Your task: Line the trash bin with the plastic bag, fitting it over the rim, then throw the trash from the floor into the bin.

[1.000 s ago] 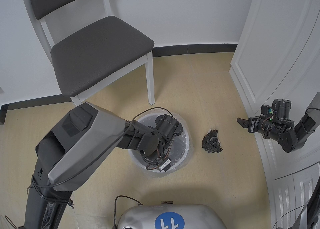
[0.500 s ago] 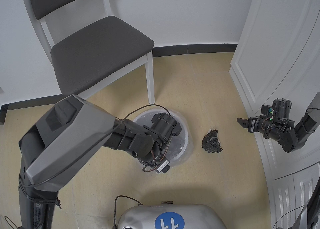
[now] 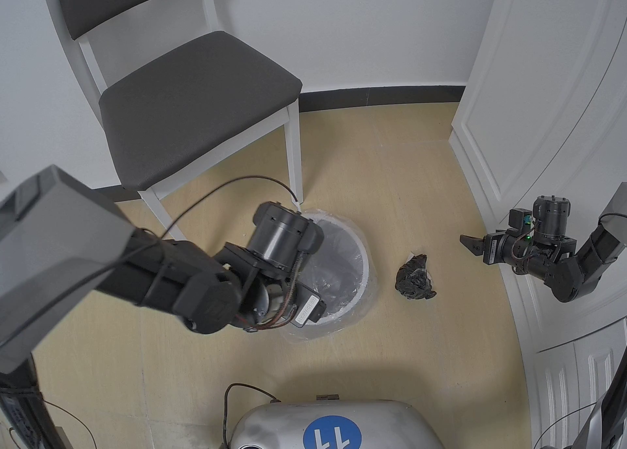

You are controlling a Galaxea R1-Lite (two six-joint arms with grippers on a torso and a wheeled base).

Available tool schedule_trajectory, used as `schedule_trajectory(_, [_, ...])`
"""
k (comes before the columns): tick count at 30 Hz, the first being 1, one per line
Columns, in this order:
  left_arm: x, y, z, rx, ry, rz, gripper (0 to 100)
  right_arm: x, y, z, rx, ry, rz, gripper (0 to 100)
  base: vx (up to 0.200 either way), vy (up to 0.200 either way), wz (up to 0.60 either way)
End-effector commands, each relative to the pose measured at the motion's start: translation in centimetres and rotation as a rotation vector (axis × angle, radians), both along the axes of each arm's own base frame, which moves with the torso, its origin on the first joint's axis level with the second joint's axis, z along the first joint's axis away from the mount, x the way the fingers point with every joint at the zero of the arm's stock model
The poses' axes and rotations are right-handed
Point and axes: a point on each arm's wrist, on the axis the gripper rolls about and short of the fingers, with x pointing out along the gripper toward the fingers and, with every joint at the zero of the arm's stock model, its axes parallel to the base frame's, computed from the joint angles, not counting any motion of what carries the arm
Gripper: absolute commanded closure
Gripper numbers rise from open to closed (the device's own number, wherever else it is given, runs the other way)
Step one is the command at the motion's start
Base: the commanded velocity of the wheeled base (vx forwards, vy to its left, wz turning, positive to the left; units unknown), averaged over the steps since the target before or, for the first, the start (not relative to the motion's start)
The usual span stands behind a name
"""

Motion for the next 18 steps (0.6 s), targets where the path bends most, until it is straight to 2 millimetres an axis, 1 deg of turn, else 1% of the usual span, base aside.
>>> schedule_trajectory(1, [-4.7,4.3,6.1,-0.176,-0.149,0.052,0,-0.6,0.6,0.1,-0.005,0.001,0.041,0,0.000,0.000,0.00])
schedule_trajectory(3, [-6.5,5.9,6.9,-0.227,-0.175,0.089,0,-0.7,0.8,0.0,-0.003,0.006,0.049,0,0.000,0.000,0.00])
schedule_trajectory(4, [-6.7,6.0,6.9,-0.230,-0.177,0.092,0,-0.7,0.9,0.0,-0.003,0.006,0.051,0,0.000,0.000,0.00])
schedule_trajectory(5, [-8.8,7.9,7.7,-0.287,-0.207,0.128,0,-0.7,1.3,-0.3,-0.005,0.015,0.064,0,0.000,0.000,0.00])
schedule_trajectory(7, [-10.8,9.7,8.6,-0.345,-0.246,0.145,0,-0.7,2.0,-0.6,-0.004,0.024,0.082,0,0.000,0.000,0.00])
schedule_trajectory(10, [-13.9,12.5,9.5,-0.407,-0.303,0.150,0,-0.4,2.9,-1.5,-0.006,0.047,0.104,0,0.000,0.000,0.00])
schedule_trajectory(11, [-13.9,12.5,9.5,-0.407,-0.303,0.150,0,-0.4,2.9,-1.5,-0.006,0.047,0.104,0,0.000,0.000,0.00])
schedule_trajectory(12, [-15.5,14.2,10.1,-0.440,-0.343,0.163,0,-0.3,3.4,-2.1,-0.004,0.062,0.115,0,0.000,0.000,0.00])
schedule_trajectory(13, [-16.2,15.0,10.4,-0.457,-0.365,0.172,0,-0.2,3.6,-2.4,-0.004,0.070,0.120,0,0.000,0.000,0.00])
schedule_trajectory(14, [-16.5,15.3,10.5,-0.462,-0.371,0.174,0,-0.1,3.7,-2.5,-0.004,0.071,0.121,0,0.000,0.000,0.00])
schedule_trajectory(15, [-17.6,16.5,10.7,-0.484,-0.404,0.193,0,0.1,4.0,-2.8,-0.004,0.079,0.128,0,0.000,0.000,0.00])
schedule_trajectory(16, [-18.3,17.3,10.8,-0.500,-0.429,0.207,0,0.3,4.2,-3.0,-0.003,0.086,0.130,0,0.000,0.000,0.00])
schedule_trajectory(18, [-19.1,18.4,10.8,-0.515,-0.458,0.230,0,0.6,4.5,-3.5,-0.001,0.099,0.135,0,0.000,0.000,0.00])
